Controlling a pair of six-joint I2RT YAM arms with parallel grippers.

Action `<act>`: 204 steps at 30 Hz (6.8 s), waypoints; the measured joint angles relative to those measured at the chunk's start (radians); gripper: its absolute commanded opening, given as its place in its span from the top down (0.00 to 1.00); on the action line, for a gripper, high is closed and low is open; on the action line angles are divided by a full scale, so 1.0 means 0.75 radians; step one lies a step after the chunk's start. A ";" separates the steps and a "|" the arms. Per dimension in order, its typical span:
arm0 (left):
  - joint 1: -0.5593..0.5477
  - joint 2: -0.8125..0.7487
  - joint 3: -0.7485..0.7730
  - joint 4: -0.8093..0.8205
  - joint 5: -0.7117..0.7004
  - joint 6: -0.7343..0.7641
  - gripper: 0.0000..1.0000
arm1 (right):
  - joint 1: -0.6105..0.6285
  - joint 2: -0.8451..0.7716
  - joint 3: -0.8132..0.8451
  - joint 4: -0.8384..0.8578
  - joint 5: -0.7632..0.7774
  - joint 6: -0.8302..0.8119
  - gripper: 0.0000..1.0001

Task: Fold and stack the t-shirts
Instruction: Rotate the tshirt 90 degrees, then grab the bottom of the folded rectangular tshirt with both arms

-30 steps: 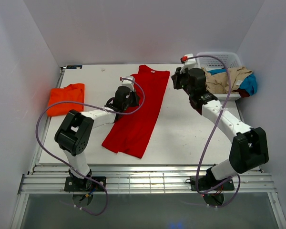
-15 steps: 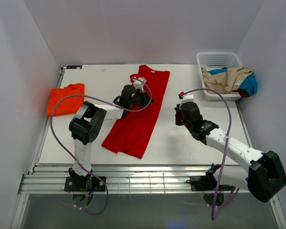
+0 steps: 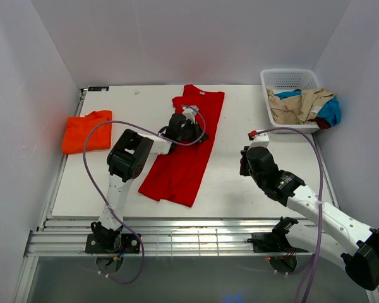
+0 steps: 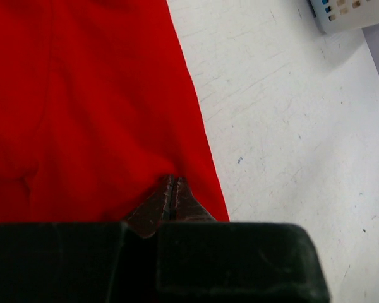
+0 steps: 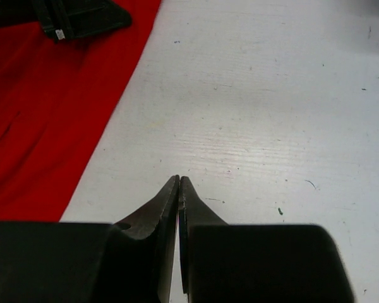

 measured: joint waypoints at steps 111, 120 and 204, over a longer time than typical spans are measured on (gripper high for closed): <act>-0.626 -1.501 -1.228 -0.926 -1.111 -0.649 0.89 | 0.518 1.176 0.428 0.571 -0.533 0.060 0.79; -0.655 -1.606 -1.272 -0.986 -1.132 -0.686 0.89 | 0.554 1.191 0.491 0.540 -0.565 0.032 0.54; -0.405 -1.635 -1.282 -1.003 -0.686 -0.330 1.00 | 0.854 0.751 0.123 -0.134 0.081 0.703 0.92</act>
